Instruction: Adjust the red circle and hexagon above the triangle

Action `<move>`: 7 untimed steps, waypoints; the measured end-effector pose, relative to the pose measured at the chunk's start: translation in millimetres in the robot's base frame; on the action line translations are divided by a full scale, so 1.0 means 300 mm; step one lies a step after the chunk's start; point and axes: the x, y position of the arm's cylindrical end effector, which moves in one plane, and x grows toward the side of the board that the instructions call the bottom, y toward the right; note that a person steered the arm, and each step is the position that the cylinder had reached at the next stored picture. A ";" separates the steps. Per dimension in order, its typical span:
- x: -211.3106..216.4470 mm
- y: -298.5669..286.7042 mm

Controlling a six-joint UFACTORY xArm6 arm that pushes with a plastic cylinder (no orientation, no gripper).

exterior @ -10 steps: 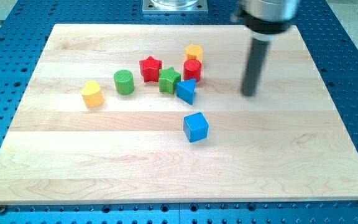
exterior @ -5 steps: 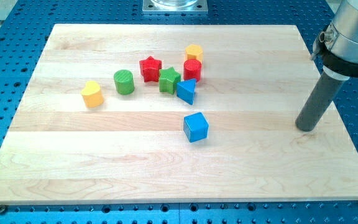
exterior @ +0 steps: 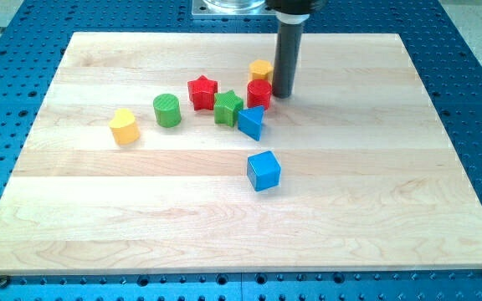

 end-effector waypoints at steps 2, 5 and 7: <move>0.000 -0.019; -0.024 -0.019; 0.066 0.174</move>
